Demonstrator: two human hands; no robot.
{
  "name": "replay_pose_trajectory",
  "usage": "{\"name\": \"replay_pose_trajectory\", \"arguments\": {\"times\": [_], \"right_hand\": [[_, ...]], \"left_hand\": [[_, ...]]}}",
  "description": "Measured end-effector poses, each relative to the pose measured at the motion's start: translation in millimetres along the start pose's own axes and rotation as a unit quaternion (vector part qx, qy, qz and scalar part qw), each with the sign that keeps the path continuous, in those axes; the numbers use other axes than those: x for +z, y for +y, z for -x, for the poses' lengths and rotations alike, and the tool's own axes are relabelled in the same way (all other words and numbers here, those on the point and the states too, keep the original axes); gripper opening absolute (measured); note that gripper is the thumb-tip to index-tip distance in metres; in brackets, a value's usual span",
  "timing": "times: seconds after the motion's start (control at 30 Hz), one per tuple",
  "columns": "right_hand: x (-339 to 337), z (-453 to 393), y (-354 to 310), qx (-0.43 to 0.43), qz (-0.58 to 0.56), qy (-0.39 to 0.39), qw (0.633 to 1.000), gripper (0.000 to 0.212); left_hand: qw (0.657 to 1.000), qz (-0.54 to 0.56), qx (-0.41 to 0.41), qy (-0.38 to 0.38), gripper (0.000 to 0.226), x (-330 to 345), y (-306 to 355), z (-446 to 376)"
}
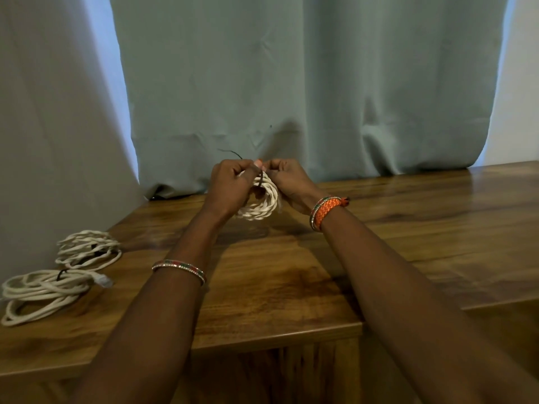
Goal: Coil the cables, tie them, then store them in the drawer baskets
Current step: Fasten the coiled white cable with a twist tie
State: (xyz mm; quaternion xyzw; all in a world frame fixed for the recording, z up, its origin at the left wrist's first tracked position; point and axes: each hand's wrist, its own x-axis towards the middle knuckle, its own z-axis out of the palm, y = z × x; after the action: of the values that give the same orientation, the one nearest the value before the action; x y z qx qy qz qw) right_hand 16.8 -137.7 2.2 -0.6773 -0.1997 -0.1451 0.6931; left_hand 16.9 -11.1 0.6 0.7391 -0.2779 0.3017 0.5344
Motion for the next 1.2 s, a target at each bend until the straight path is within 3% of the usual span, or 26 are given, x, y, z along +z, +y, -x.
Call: {"name": "replay_pose_trajectory", "arguments": {"times": [0.23, 0.47, 0.6, 0.83, 1.0, 1.13, 1.2], "right_hand": [[1.4, -2.2, -6.1, 0.079, -0.067, 0.048, 0.993, 0.017], [-30.1, -2.4, 1.8, 0.218, -0.122, -0.094, 0.964, 0.031], [-40.2, -0.3, 11.0, 0.228, -0.007, -0.158, 0.961, 0.02], [-41.5, 3.3, 19.0, 0.204, -0.09, -0.183, 0.958, 0.018], [-26.3, 1.5, 17.4, 0.176, -0.062, -0.161, 0.969, 0.018], [-18.1, 1.0, 8.3, 0.151, 0.036, -0.139, 0.978, 0.022], [-12.7, 2.8, -3.7, 0.115, 0.136, -0.078, 0.981, 0.02]], "left_hand": [[0.974, -0.172, 0.112, 0.095, 0.033, 6.0, 10.3, 2.6], [0.962, -0.221, 0.144, 0.067, 0.035, 18.9, 14.0, 8.5], [0.946, -0.266, 0.176, 0.064, 0.036, 18.8, 12.4, 10.0], [0.958, -0.221, 0.172, 0.055, 0.039, 20.1, 7.7, 9.5], [0.976, -0.161, 0.13, 0.068, 0.04, 11.8, 3.1, 3.5], [0.983, -0.13, 0.053, 0.117, 0.046, 8.2, -2.4, 0.4], [0.981, -0.135, 0.004, 0.14, 0.047, 5.5, -6.4, -1.7]]}}
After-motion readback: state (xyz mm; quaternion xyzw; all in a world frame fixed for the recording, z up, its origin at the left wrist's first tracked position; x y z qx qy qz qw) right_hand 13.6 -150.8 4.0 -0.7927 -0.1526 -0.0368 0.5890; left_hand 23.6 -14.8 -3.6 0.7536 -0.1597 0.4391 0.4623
